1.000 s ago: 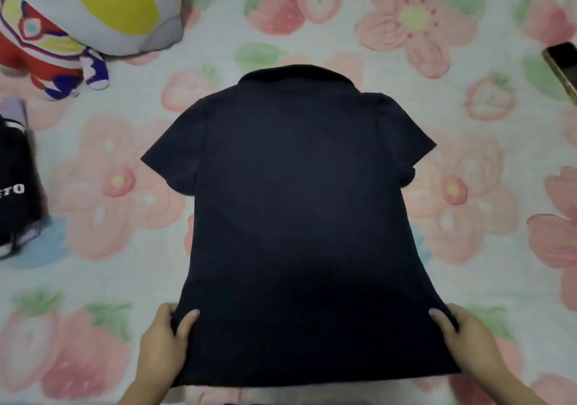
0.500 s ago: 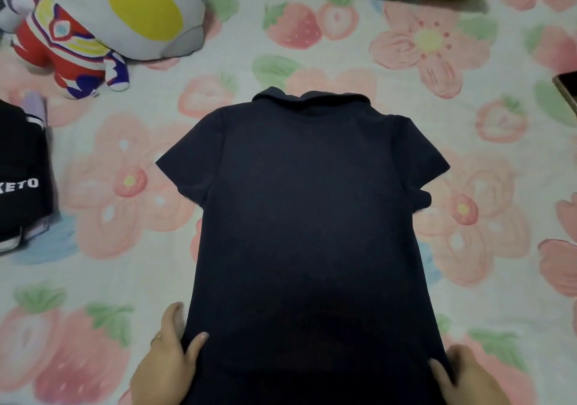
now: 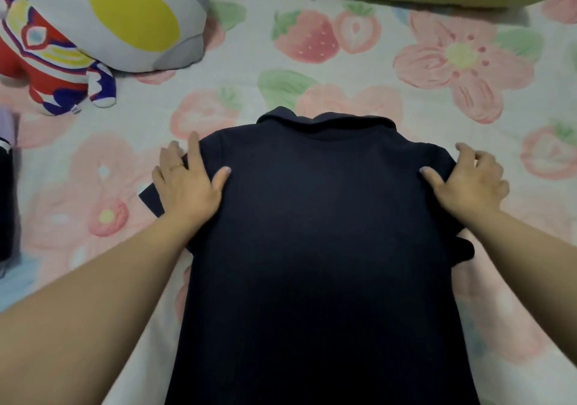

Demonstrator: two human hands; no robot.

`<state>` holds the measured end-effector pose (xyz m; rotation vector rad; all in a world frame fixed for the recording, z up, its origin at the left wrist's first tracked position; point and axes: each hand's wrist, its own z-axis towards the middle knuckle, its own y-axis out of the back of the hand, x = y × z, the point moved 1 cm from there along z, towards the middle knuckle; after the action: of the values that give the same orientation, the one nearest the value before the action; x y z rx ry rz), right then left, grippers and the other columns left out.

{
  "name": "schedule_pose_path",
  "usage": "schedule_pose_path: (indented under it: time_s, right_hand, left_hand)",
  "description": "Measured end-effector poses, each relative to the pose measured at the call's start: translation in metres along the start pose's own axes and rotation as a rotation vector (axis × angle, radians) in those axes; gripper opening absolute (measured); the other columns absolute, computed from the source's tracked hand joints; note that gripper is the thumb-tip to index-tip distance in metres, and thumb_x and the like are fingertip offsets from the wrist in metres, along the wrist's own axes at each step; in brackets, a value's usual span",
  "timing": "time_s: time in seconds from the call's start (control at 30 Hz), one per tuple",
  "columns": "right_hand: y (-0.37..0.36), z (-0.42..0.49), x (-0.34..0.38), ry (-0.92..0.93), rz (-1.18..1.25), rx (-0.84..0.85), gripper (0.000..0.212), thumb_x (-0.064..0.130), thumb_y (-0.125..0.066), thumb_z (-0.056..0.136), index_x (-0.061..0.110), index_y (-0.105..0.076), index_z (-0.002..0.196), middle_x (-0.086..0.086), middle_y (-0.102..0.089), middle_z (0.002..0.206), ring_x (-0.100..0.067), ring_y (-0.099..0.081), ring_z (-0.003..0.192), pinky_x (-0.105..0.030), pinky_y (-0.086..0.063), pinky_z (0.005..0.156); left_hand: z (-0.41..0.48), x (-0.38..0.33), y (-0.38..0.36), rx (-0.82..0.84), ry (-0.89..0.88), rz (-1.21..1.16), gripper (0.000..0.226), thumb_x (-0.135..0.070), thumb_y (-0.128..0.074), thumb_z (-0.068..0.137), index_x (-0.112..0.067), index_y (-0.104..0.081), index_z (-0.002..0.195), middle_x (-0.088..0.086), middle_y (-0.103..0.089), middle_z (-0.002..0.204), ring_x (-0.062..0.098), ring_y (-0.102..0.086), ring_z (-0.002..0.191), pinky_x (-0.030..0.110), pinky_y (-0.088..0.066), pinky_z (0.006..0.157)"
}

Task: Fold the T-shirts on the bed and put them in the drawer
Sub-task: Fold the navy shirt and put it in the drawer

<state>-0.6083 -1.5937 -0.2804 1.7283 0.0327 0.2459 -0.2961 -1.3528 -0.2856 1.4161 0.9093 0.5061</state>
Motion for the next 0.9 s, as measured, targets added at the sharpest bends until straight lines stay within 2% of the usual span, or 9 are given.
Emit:
schedule_pose_path:
  time_s: [0.07, 0.13, 0.23, 0.33, 0.47, 0.6, 0.77, 0.83, 0.9]
  right_hand:
    - [-0.003, 0.023, -0.009, -0.001, -0.067, 0.128, 0.057, 0.057, -0.049, 0.085, 0.008, -0.048, 0.116, -0.024, -0.053, 0.119, -0.041, -0.048, 0.109, -0.048, -0.038, 0.088]
    - [-0.003, 0.037, -0.021, 0.099, -0.055, 0.157, 0.05, 0.057, -0.042, 0.088, 0.007, -0.048, 0.091, -0.027, -0.06, 0.098, -0.039, -0.052, 0.085, -0.04, -0.037, 0.069]
    - [0.012, 0.051, -0.033, 0.158, -0.09, -0.108, 0.05, 0.058, -0.036, 0.091, 0.009, -0.045, 0.088, -0.037, -0.057, 0.081, -0.048, -0.056, 0.075, -0.041, -0.033, 0.062]
    - [0.022, 0.058, -0.025, 0.132, -0.091, -0.195, 0.042, 0.047, -0.037, 0.092, 0.007, -0.047, 0.1, -0.038, -0.056, 0.091, -0.051, -0.055, 0.086, -0.05, -0.042, 0.071]
    - [0.003, -0.008, 0.052, 0.325, 0.166, -0.39, 0.046, 0.027, -0.045, 0.089, -0.001, -0.049, 0.124, -0.029, -0.053, 0.117, -0.046, -0.049, 0.108, -0.05, -0.035, 0.09]
    - [-0.051, -0.107, 0.099, 0.684, 0.143, -0.098, 0.053, 0.035, -0.035, 0.091, 0.01, -0.046, 0.136, -0.011, -0.044, 0.143, -0.032, -0.038, 0.134, -0.046, -0.031, 0.107]
    - [-0.047, -0.057, -0.029, 0.331, -0.2, 0.096, 0.067, 0.048, -0.016, 0.088, 0.016, -0.026, 0.146, -0.011, -0.025, 0.153, -0.036, -0.025, 0.139, -0.057, -0.022, 0.109]
    - [-0.027, -0.043, -0.058, 0.144, -0.235, 0.159, 0.073, 0.054, -0.01, 0.086, 0.018, -0.026, 0.147, -0.009, -0.021, 0.155, -0.034, -0.018, 0.141, -0.059, -0.019, 0.109]
    - [-0.012, -0.038, -0.037, 0.174, -0.192, 0.065, 0.072, 0.051, -0.018, 0.087, 0.005, -0.037, 0.14, -0.022, -0.03, 0.148, -0.042, -0.023, 0.136, -0.062, -0.023, 0.105]
  left_hand:
    - [0.021, 0.01, -0.005, 0.022, 0.061, 0.058, 0.063, -0.051, -0.043, 0.09, -0.009, -0.033, 0.135, 0.027, -0.042, 0.13, 0.042, -0.038, 0.12, 0.048, -0.027, 0.098]
    - [0.036, 0.018, -0.006, 0.005, 0.036, 0.072, 0.049, -0.052, -0.041, 0.09, -0.005, -0.045, 0.106, 0.028, -0.056, 0.104, 0.039, -0.048, 0.09, 0.044, -0.036, 0.074]
    - [0.045, 0.025, 0.002, -0.064, -0.002, 0.059, 0.039, -0.048, -0.038, 0.093, -0.01, -0.037, 0.088, 0.03, -0.056, 0.084, 0.035, -0.045, 0.067, 0.038, -0.026, 0.056]
    - [0.048, 0.018, 0.008, -0.111, -0.005, 0.064, 0.038, -0.04, -0.045, 0.094, -0.005, -0.047, 0.108, 0.031, -0.054, 0.101, 0.045, -0.051, 0.088, 0.045, -0.033, 0.066]
    - [0.003, -0.048, 0.003, -0.293, -0.297, -0.065, 0.051, -0.029, -0.047, 0.088, -0.004, -0.046, 0.133, 0.028, -0.049, 0.128, 0.047, -0.048, 0.114, 0.054, -0.038, 0.089]
    - [-0.061, -0.093, -0.039, 0.02, -0.503, 0.015, 0.058, -0.043, -0.032, 0.089, -0.016, -0.041, 0.139, 0.012, -0.039, 0.146, 0.036, -0.037, 0.133, 0.055, -0.032, 0.105]
    - [-0.033, 0.016, -0.039, 0.071, -0.188, 0.201, 0.07, -0.06, -0.018, 0.084, -0.029, -0.02, 0.146, 0.006, -0.016, 0.156, 0.03, -0.015, 0.143, 0.049, -0.008, 0.112]
    - [-0.026, 0.042, -0.026, 0.096, -0.015, 0.154, 0.072, -0.062, -0.015, 0.084, -0.03, -0.014, 0.148, 0.007, -0.008, 0.157, 0.029, -0.005, 0.144, 0.049, -0.004, 0.113]
    - [-0.033, 0.045, -0.014, 0.04, 0.09, -0.013, 0.073, -0.056, -0.024, 0.085, -0.021, -0.015, 0.148, 0.016, -0.01, 0.155, 0.035, -0.007, 0.142, 0.05, -0.008, 0.114]
